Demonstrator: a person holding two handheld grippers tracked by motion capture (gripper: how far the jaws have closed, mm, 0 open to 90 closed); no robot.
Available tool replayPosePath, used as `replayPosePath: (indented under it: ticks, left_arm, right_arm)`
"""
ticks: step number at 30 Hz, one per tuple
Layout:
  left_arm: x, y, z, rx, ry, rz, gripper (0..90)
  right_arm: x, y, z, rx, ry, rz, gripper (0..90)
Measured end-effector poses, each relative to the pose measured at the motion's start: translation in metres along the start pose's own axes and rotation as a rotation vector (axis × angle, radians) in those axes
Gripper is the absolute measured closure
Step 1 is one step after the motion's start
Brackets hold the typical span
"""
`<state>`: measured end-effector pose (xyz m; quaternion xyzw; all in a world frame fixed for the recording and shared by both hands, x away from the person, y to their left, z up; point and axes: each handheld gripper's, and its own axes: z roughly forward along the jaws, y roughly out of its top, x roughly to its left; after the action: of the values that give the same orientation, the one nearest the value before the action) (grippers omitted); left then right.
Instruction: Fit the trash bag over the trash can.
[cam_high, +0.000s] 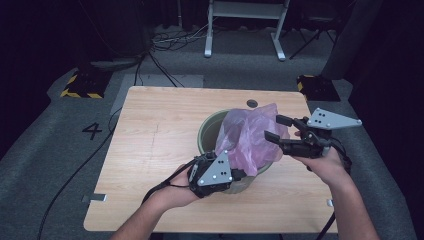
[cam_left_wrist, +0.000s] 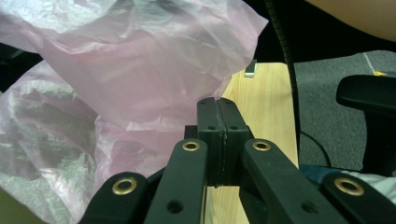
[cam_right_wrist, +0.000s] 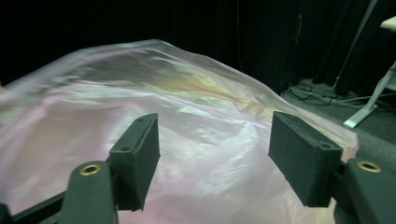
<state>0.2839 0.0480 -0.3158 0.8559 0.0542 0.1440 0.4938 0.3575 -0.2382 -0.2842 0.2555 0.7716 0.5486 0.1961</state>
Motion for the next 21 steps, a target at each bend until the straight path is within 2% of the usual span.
replayPosePath:
  ticks: [2, 4, 6, 7, 9, 11, 12, 14, 15, 18, 21]
  left_arm:
    - [0.000, -0.001, -0.003, -0.003, 0.004, -0.004, 89.5]
    - [0.002, -0.001, -0.004, 0.000, -0.007, -0.014, 89.4]
    - [0.003, -0.002, -0.005, 0.000, -0.006, -0.022, 89.3]
    - [0.004, -0.003, -0.005, -0.002, -0.006, -0.027, 89.3]
    - [0.005, -0.004, -0.004, -0.010, -0.005, -0.035, 89.4]
    - [0.007, -0.006, -0.004, -0.014, 0.000, -0.045, 89.3]
    - [0.008, -0.008, -0.004, -0.014, -0.001, -0.050, 89.3]
    - [0.010, -0.009, -0.005, -0.013, 0.006, -0.060, 89.2]
    - [0.011, -0.010, -0.005, -0.014, 0.008, -0.068, 89.1]
    - [0.018, -0.012, -0.010, -0.017, 0.016, -0.095, 85.8]
    - [0.025, -0.016, -0.016, -0.038, 0.022, -0.123, 85.0]
  right_arm:
    - [-0.004, 0.002, 0.006, 0.025, 0.011, -0.006, 26.3]
    - [-0.004, 0.005, 0.009, 0.016, 0.033, -0.008, 26.4]
    - [0.000, 0.008, 0.014, 0.033, 0.019, -0.052, 27.9]
    - [0.001, 0.009, 0.016, 0.048, 0.016, -0.064, 30.9]
    - [0.003, 0.011, 0.020, 0.076, 0.049, -0.063, 42.5]
    - [0.004, 0.010, 0.024, 0.120, 0.066, -0.050, 62.5]
    - [0.005, 0.009, 0.027, 0.148, 0.073, -0.022, 70.5]
    - [0.006, 0.006, 0.028, 0.167, 0.093, -0.007, 86.3]
    - [0.008, 0.004, 0.027, 0.159, 0.100, -0.010, 90.0]
    - [0.010, 0.000, 0.023, 0.149, 0.122, 0.007, 90.0]
    - [0.012, -0.003, 0.019, 0.152, 0.127, 0.002, 90.0]
